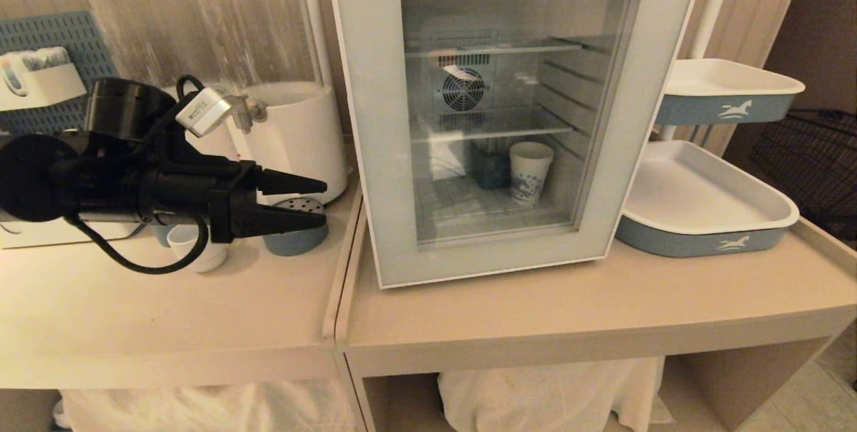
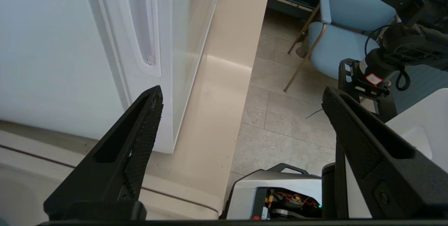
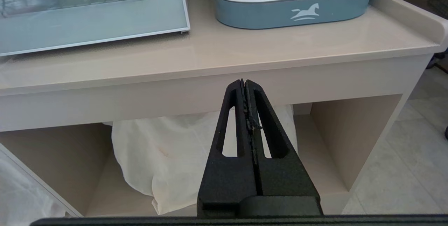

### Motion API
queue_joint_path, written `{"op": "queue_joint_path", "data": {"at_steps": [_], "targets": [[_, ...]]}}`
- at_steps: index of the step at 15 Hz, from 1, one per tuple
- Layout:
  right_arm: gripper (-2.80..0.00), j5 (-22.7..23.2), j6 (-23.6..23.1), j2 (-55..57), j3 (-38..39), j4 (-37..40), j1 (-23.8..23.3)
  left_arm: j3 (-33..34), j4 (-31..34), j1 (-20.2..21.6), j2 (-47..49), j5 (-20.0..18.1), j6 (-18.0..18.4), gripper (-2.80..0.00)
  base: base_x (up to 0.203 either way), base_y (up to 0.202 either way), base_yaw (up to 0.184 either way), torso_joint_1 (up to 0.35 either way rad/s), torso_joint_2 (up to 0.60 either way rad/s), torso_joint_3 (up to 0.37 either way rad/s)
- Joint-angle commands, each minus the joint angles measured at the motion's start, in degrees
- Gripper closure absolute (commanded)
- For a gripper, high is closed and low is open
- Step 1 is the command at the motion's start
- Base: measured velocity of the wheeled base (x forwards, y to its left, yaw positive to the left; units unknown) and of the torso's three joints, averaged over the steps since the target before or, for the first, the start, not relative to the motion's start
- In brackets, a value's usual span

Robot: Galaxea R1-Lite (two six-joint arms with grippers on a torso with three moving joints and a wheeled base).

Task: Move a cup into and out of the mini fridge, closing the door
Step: Open the freezer door

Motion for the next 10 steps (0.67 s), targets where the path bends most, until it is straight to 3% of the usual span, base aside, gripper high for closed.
{"op": "queue_joint_path", "data": {"at_steps": [1,4,10], "targets": [[0.00,-0.01,0.03,0.08,0.01,0.00,0.01,-0.44,0.04,-0.75,0.25,-0.48,0.12,-2.80,0.000,0.000,0.000,0.000,0.00,0.000],[0.00,-0.01,0.03,0.08,0.01,0.00,0.01,-1.13,0.05,-3.10,0.54,-0.20,0.04,-2.80,0.000,0.000,0.000,0.000,0.00,0.000],[0.00,-0.01,0.03,0.08,0.01,0.00,0.01,-1.84,0.04,-3.65,2.45,0.23,0.49,-2.80,0.000,0.000,0.000,0.000,0.00,0.000]]}}
